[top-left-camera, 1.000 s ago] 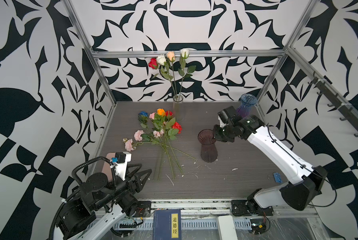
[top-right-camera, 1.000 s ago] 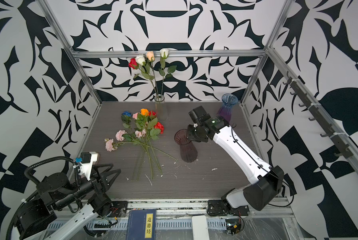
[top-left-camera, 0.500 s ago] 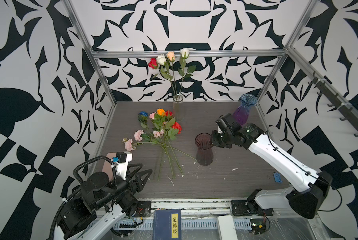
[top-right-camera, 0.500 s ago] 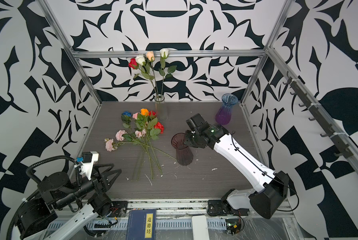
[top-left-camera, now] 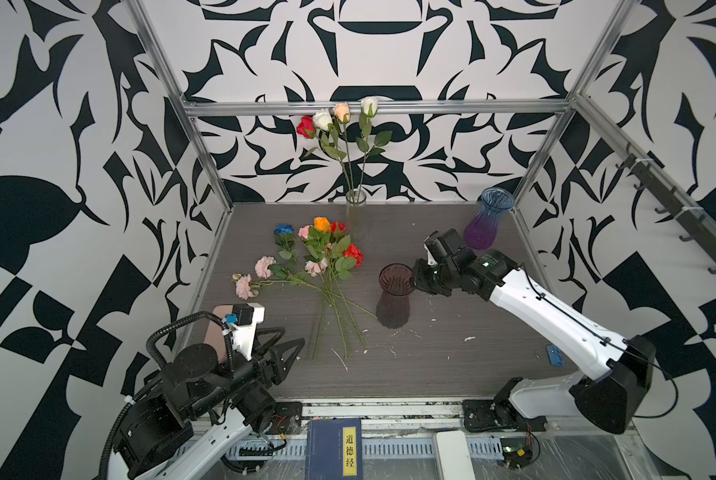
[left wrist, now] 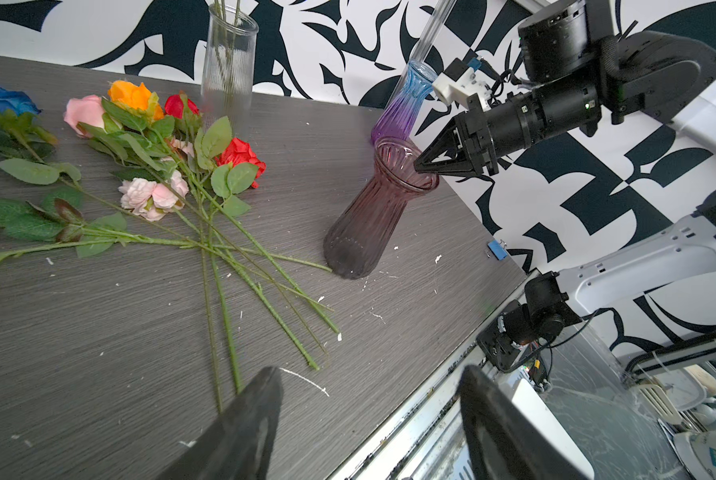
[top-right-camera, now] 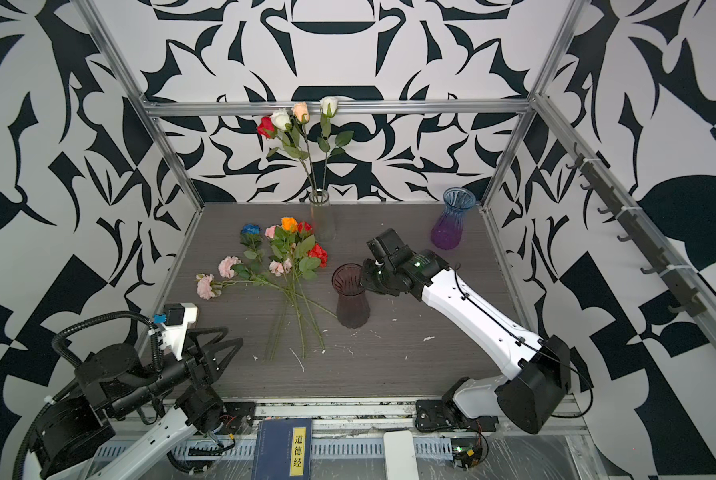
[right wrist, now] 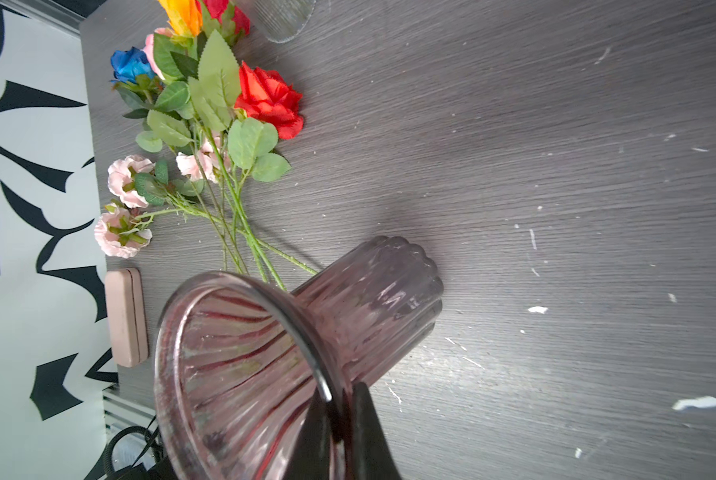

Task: Arrange the flowers into the vase
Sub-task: 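Slide the dark purple vase nearer the robot beside the flower bunch, right gripper, then open the right gripper and draw it back while the left gripper reaches for the bunch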

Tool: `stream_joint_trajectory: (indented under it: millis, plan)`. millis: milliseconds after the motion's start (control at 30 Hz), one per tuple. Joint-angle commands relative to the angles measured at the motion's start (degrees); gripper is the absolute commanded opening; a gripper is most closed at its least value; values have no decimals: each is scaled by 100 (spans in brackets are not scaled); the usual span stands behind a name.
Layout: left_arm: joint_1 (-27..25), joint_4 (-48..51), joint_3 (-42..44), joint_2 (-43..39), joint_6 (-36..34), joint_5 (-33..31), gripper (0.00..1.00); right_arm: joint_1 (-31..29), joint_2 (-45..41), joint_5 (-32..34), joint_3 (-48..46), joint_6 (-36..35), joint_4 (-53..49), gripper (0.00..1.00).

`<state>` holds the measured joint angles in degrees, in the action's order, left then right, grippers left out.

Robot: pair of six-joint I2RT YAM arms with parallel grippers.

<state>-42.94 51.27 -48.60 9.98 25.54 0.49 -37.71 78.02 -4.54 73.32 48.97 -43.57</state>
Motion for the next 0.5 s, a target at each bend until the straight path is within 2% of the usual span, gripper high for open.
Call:
stream_joint_trajectory:
  millis: [0,133,467]
  plan:
    - [29,-12,35,47,-24,56,72,-53,138,106,159,-172,92,0]
    - [27,-11,35,57,-27,49,72,112,355,611,652,-568,-270,0]
    - [31,6,28,70,-7,-14,72,803,905,292,1163,-947,-160,0]
